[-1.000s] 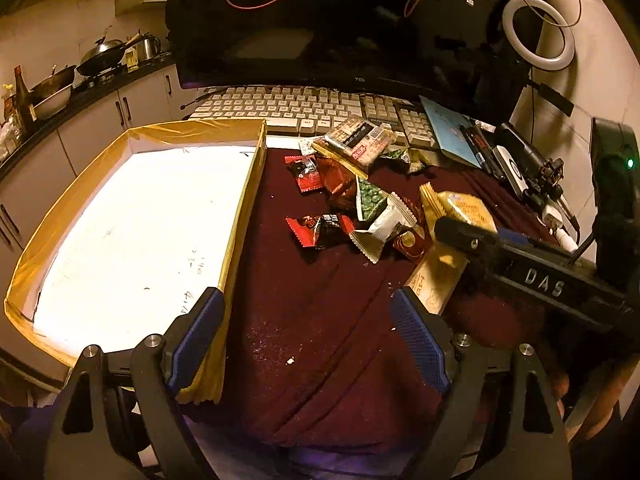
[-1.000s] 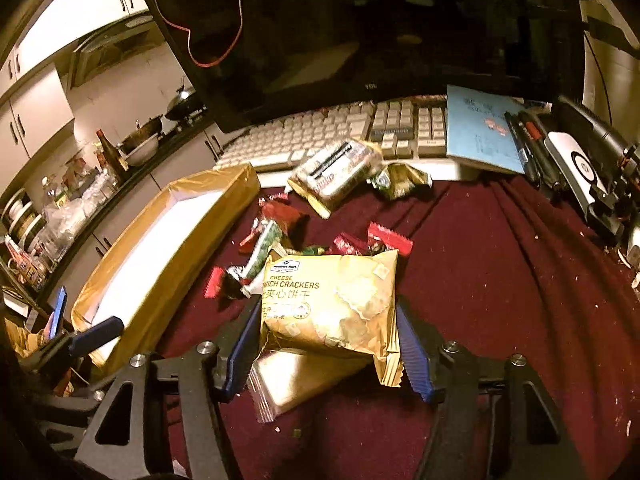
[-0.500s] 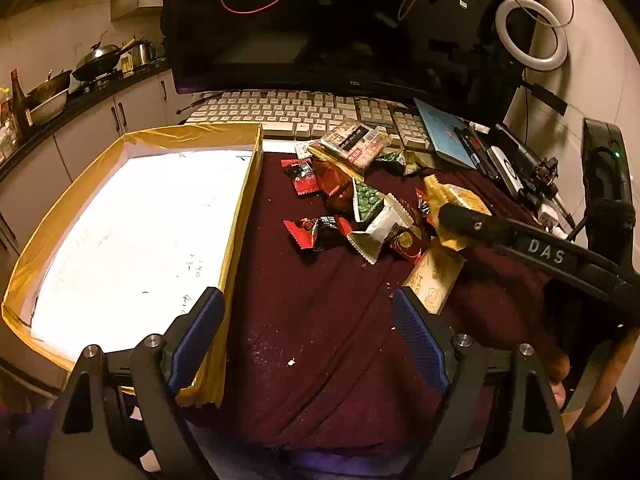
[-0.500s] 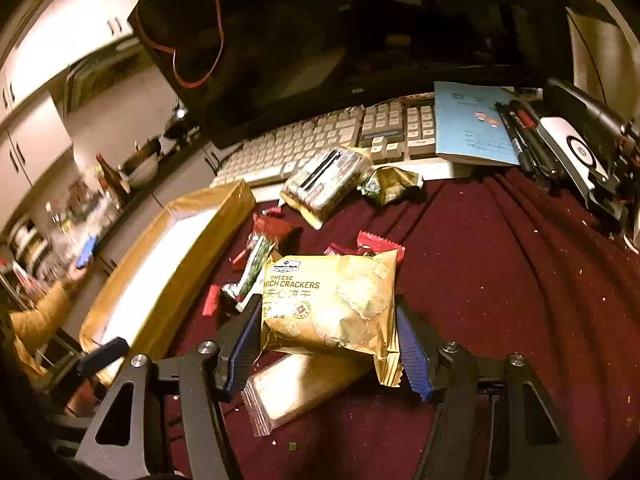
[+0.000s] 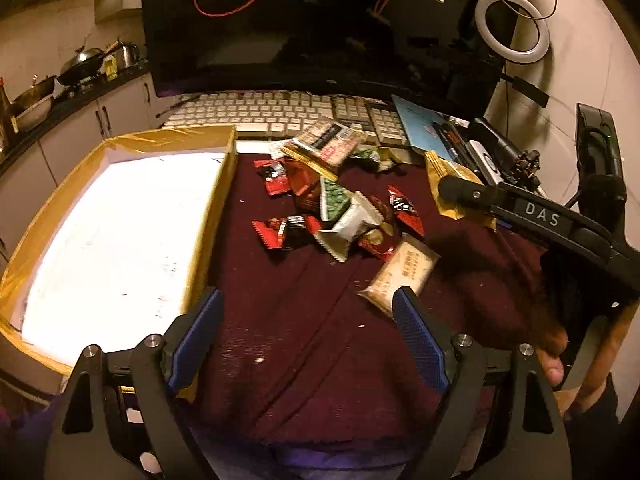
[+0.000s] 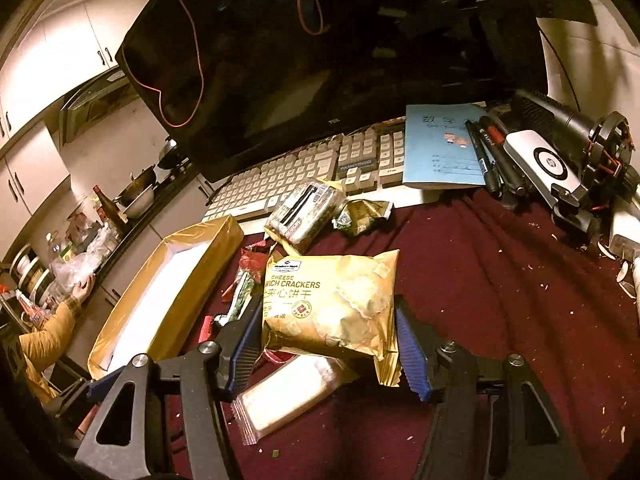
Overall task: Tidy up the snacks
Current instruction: 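Lift the crackers pack with the right gripper while the left gripper grasps the cream bar wrapper, then carry both held packs over the white tray, then open both grippers to drop the packs into the tray, then move both tools back over the snack pile, then grasp a red-black candy with the right gripper while the left grasps a white wrapper, then carry both candies over the tray and open both grippers, then move both tools back over the snack pile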
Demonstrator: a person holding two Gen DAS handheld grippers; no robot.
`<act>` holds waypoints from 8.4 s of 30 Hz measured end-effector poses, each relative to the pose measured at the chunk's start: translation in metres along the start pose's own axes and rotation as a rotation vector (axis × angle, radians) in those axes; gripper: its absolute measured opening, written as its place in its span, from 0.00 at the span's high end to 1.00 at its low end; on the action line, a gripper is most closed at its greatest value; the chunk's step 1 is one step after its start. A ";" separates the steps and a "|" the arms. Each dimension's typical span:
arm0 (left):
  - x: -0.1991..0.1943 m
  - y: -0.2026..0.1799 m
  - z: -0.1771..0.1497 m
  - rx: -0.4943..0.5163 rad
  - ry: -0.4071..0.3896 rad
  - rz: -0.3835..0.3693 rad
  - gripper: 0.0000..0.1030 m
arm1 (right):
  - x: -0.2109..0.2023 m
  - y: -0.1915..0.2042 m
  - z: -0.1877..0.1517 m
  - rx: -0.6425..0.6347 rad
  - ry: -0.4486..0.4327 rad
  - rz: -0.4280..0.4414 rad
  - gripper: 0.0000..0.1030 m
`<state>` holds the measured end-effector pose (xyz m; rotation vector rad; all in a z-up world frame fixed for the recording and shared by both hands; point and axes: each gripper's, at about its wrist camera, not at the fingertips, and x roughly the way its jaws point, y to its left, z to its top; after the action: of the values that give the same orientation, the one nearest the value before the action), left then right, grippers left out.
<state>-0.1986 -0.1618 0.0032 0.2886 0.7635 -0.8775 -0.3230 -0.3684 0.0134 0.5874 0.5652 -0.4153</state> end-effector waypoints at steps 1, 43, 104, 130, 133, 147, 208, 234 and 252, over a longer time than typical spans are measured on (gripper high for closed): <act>0.002 -0.002 0.000 0.003 0.008 -0.001 0.16 | 0.000 -0.001 0.001 -0.004 -0.004 -0.003 0.40; 0.056 -0.062 -0.005 0.233 0.129 -0.148 0.69 | 0.003 -0.040 0.001 0.148 -0.024 0.027 0.40; 0.021 0.199 -0.003 -0.404 0.070 0.301 0.59 | 0.136 0.268 -0.070 -0.752 0.342 0.127 0.36; -0.017 0.038 0.024 -0.162 -0.081 0.031 0.21 | 0.024 0.036 -0.008 -0.055 0.144 0.212 0.22; -0.012 0.024 0.024 -0.154 -0.066 0.008 0.21 | 0.023 0.013 -0.010 0.003 0.158 0.144 0.23; -0.004 0.004 0.018 -0.108 -0.038 -0.005 0.21 | 0.060 -0.006 0.011 0.103 0.229 0.025 0.52; -0.024 0.093 0.055 -0.308 -0.108 -0.031 0.86 | 0.046 0.069 0.006 -0.082 0.091 0.211 0.76; 0.042 0.190 0.035 -0.465 0.076 0.148 0.85 | 0.167 0.222 -0.010 -0.358 0.320 0.271 0.72; -0.010 0.141 0.036 -0.421 -0.126 0.124 0.32 | 0.105 0.159 0.014 -0.123 0.213 0.368 0.44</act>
<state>-0.0756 -0.0871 0.0251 -0.0913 0.7839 -0.5944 -0.1552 -0.2780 0.0229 0.6063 0.6648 0.0299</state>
